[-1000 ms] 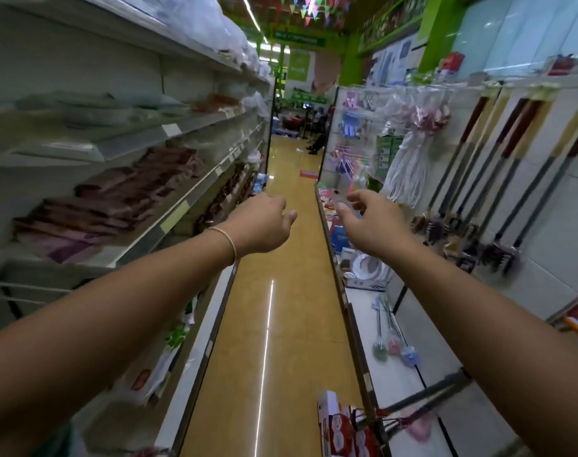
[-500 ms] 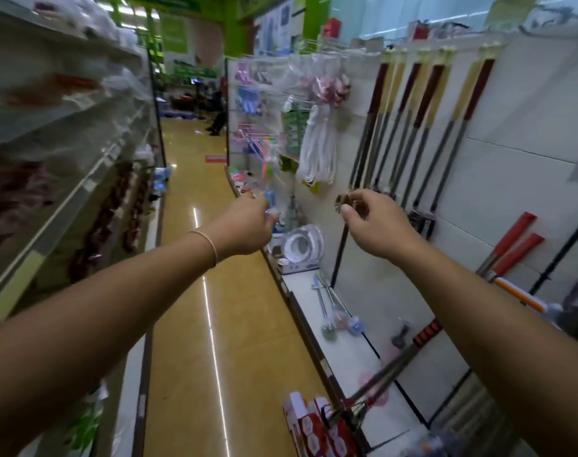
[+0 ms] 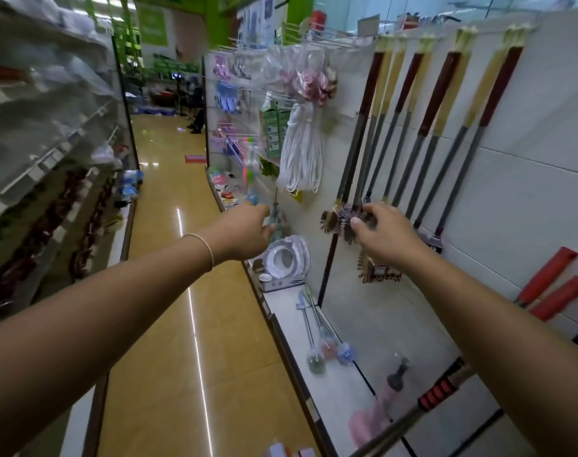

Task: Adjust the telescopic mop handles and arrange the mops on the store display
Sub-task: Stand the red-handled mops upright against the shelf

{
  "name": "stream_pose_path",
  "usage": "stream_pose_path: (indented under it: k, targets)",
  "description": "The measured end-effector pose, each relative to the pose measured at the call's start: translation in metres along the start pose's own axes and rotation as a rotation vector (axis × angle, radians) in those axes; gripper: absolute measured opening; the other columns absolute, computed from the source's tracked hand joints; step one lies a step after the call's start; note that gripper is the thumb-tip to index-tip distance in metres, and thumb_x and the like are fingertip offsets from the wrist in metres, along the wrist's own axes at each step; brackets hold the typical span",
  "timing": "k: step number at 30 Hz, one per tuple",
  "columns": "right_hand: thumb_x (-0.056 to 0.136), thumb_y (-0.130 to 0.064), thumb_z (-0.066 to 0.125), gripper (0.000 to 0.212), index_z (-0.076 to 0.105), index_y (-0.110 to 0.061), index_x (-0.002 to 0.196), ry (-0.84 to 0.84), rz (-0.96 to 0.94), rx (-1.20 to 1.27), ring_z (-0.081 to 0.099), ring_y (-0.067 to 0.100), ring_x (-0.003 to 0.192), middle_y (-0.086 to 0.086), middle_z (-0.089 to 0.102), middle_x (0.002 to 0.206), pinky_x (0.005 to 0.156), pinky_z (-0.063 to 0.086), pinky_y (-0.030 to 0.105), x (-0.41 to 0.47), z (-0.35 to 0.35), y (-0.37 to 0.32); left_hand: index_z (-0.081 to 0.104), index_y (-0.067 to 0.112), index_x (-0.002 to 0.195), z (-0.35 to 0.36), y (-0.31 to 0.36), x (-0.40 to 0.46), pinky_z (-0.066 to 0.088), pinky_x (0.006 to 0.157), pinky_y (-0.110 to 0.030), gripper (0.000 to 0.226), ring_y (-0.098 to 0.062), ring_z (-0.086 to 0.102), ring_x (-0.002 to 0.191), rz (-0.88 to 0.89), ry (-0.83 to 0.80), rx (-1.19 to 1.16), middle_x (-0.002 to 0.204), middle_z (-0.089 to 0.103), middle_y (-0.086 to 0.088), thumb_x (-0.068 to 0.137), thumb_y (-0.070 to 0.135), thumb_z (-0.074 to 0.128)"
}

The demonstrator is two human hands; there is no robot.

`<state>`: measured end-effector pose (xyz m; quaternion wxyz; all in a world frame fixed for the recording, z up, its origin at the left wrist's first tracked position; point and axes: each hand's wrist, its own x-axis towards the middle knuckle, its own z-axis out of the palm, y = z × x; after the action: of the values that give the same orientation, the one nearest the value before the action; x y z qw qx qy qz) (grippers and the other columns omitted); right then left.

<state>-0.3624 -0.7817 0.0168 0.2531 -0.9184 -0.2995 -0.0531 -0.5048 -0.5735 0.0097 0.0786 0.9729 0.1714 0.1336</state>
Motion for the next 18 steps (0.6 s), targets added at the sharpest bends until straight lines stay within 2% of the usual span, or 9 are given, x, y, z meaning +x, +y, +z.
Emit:
stream_pose_path:
  k: [5, 8, 10, 12, 15, 18]
  targets:
    - [0.097, -0.044, 0.05, 0.054, 0.044, -0.016, 0.143, 0.011, 0.067, 0.017, 0.05, 0.031, 0.126, 0.014, 0.049, 0.141, 0.105, 0.044, 0.047, 0.038, 0.011, 0.036, 0.055, 0.008, 0.115, 0.044, 0.01, 0.061, 0.048, 0.083, -0.04, 0.035, -0.033, 0.057, 0.1, 0.105, -0.067, -0.019, 0.115, 0.059, -0.016, 0.098, 0.037, 0.045]
    - [0.097, -0.043, 0.05, 0.054, 0.046, -0.015, 0.143, 0.032, 0.131, 0.006, 0.049, 0.03, 0.129, 0.011, 0.049, 0.143, 0.105, 0.041, 0.044, 0.055, 0.02, 0.063, 0.053, 0.008, 0.12, 0.077, 0.026, 0.098, 0.043, 0.081, -0.036, 0.036, -0.034, 0.056, 0.108, 0.191, -0.145, -0.037, 0.119, 0.06, -0.017, 0.098, 0.035, 0.045]
    - [0.096, -0.044, 0.051, 0.048, 0.053, -0.015, 0.134, 0.048, 0.189, -0.012, 0.053, 0.031, 0.122, 0.011, 0.057, 0.134, 0.097, 0.043, 0.039, 0.065, 0.027, 0.084, 0.053, 0.008, 0.122, 0.102, 0.04, 0.122, 0.042, 0.082, -0.035, 0.036, -0.035, 0.055, 0.11, 0.266, -0.197, -0.068, 0.12, 0.06, -0.017, 0.098, 0.034, 0.045]
    - [0.095, -0.042, 0.051, 0.043, 0.057, -0.014, 0.128, 0.059, 0.267, -0.027, 0.055, 0.032, 0.118, 0.013, 0.061, 0.127, 0.09, 0.044, 0.036, 0.071, 0.036, 0.107, 0.052, 0.008, 0.126, 0.129, 0.054, 0.146, 0.045, 0.089, -0.038, 0.038, -0.035, 0.055, 0.113, 0.35, -0.265, -0.1, 0.123, 0.058, -0.018, 0.099, 0.034, 0.044]
    - [0.097, -0.04, 0.051, 0.049, 0.051, -0.012, 0.137, 0.079, 0.426, -0.044, 0.051, 0.033, 0.126, 0.014, 0.054, 0.138, 0.101, 0.042, 0.038, 0.072, 0.047, 0.142, 0.048, 0.01, 0.133, 0.168, 0.074, 0.178, 0.045, 0.093, -0.039, 0.04, -0.034, 0.054, 0.115, 0.458, -0.36, -0.148, 0.129, 0.056, -0.016, 0.1, 0.033, 0.043]
    - [0.097, -0.036, 0.054, 0.048, 0.052, -0.01, 0.137, 0.123, 0.593, -0.023, 0.053, 0.033, 0.126, 0.014, 0.055, 0.14, 0.105, 0.041, 0.036, 0.063, 0.056, 0.175, 0.051, 0.01, 0.125, 0.206, 0.094, 0.204, 0.048, 0.091, -0.04, 0.035, -0.035, 0.056, 0.109, 0.569, -0.438, -0.168, 0.122, 0.059, -0.016, 0.098, 0.031, 0.045]
